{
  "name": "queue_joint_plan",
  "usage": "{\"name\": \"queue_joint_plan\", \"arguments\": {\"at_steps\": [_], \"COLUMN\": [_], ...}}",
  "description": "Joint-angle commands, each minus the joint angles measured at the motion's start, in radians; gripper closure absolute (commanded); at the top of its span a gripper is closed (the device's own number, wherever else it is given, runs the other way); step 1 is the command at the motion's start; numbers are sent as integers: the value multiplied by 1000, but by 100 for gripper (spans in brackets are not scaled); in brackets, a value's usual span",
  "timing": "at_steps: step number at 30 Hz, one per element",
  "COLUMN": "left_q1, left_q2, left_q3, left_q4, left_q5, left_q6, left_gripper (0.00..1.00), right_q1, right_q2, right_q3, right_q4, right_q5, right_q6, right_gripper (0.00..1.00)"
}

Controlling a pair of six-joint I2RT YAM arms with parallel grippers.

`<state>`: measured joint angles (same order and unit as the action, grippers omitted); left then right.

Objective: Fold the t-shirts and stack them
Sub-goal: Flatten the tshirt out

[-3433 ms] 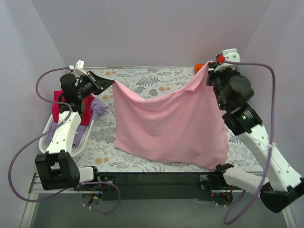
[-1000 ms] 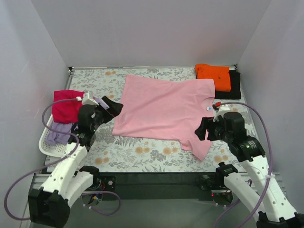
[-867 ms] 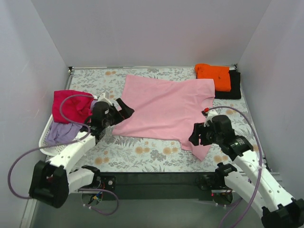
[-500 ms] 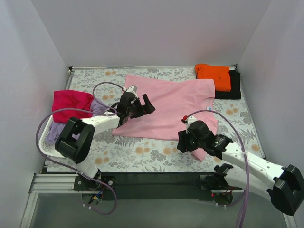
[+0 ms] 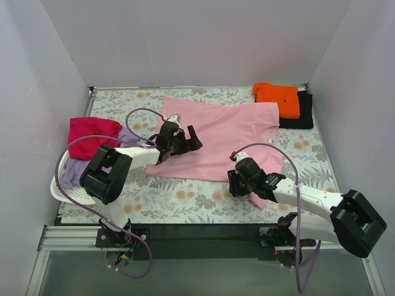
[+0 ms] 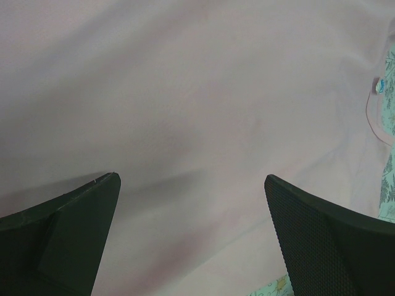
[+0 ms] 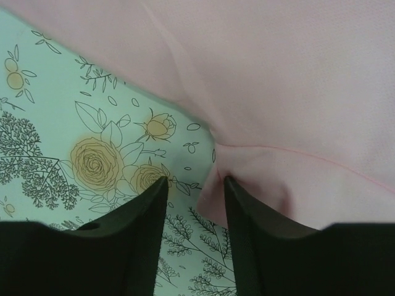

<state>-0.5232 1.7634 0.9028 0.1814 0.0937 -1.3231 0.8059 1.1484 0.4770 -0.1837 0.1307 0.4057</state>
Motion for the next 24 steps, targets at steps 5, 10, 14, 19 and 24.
{"name": "queue_joint_plan", "arguments": {"at_steps": [5,10,14,19,24], "left_q1": [-3,-3,-3,-3,-5], "left_q2": [-33,-77,-105,-165,-272], "left_q3": [-68,-123,-179,-284,-380], "left_q4": [18,20,15,9,1], "left_q5": [-12,-29,-45,-77,-81], "left_q6": [18,13,1,-19,-53], "left_gripper": [4,4,4,3,3], "right_q1": [58,134,197,262,337], "right_q2": [30,5,2,14,14], "right_q3": [9,32,52,66,75], "right_q4": [-20,-102,-155,-200,-238], "right_q5": [23,50,38,7,-20], "right_q6": [51,111,145,185,228], "right_gripper": [86,99,99,99,99]}}
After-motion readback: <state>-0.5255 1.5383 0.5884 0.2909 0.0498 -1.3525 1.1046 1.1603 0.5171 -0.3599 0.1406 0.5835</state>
